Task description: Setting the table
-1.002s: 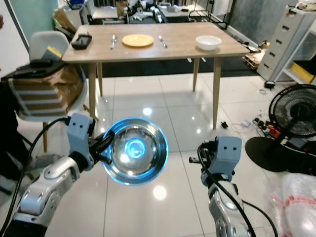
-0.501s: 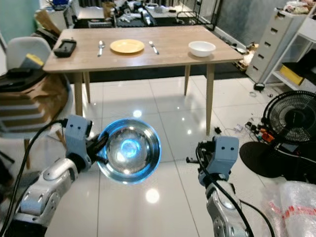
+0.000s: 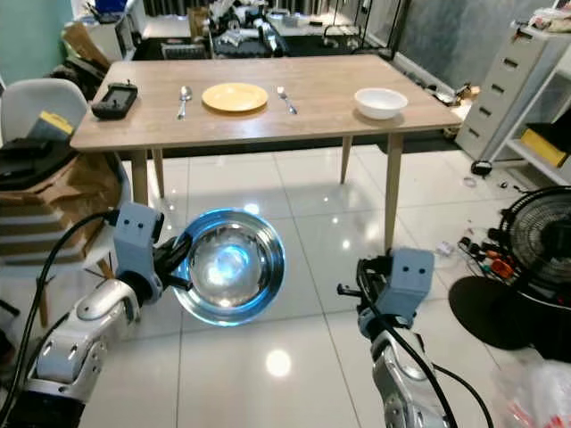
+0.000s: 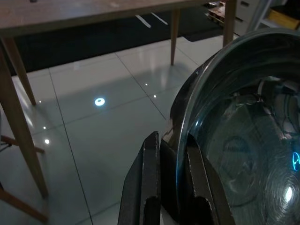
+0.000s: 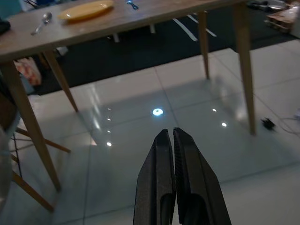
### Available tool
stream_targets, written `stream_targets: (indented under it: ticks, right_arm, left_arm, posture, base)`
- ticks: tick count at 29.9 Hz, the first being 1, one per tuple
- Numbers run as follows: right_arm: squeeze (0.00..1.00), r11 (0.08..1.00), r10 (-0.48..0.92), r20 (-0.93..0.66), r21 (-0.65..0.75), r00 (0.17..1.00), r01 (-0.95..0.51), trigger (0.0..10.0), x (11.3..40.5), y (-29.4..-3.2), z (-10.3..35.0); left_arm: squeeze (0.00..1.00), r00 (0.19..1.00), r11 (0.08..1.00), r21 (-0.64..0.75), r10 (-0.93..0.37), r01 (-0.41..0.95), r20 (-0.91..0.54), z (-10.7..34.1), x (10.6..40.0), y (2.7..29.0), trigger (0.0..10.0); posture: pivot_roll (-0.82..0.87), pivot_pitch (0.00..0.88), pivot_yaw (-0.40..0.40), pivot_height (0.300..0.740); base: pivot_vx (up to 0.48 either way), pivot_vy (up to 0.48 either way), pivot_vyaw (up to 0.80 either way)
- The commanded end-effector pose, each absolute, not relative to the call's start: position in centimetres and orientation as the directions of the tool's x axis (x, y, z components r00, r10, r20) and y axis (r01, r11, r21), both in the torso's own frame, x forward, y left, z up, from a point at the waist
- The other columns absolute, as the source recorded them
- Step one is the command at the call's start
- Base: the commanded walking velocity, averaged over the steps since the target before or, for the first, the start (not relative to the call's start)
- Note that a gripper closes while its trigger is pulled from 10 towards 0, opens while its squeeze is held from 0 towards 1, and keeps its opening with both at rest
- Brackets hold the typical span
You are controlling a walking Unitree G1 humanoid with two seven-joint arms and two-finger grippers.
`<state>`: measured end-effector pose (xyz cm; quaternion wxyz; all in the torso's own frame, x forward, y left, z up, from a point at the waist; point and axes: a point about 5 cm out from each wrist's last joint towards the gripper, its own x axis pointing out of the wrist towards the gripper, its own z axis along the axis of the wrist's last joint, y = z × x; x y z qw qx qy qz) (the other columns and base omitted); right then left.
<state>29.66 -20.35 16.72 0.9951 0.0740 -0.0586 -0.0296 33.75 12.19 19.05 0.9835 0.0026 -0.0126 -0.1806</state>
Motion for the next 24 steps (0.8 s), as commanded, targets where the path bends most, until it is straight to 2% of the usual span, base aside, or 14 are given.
stream_targets:
  ticks: [1, 18, 24]
  right_arm:
    - [0.00, 0.982, -0.084, 0.084, 0.176, 0.993, 0.069, 10.0, 29.46, -20.69, 16.13]
    - [0.00, 0.976, -0.087, 0.078, 0.204, 0.993, 0.070, 10.0, 29.44, -20.64, 16.07]
    - [0.00, 0.974, -0.090, 0.074, 0.213, 0.993, 0.073, 10.0, 29.46, -20.68, 16.06]
  left_arm:
    - [0.00, 0.929, 0.930, 0.005, -0.368, 0.368, 0.030, 19.09, 33.66, 11.88, 10.0]
    - [0.00, 0.931, 0.932, 0.005, -0.364, 0.364, 0.025, 19.15, 33.69, 12.01, 10.0]
    - [0.00, 0.931, 0.931, 0.001, -0.364, 0.365, 0.026, 19.16, 33.63, 12.05, 10.0]
  posture:
    - [0.01, 0.113, 0.091, 0.740]
    - [0.02, 0.119, 0.095, 0.740]
    - [0.02, 0.121, 0.094, 0.740]
  base:
    - [0.472, 0.000, 0.00]
    - [0.471, 0.000, 0.00]
    - [0.469, 0.000, -0.66]
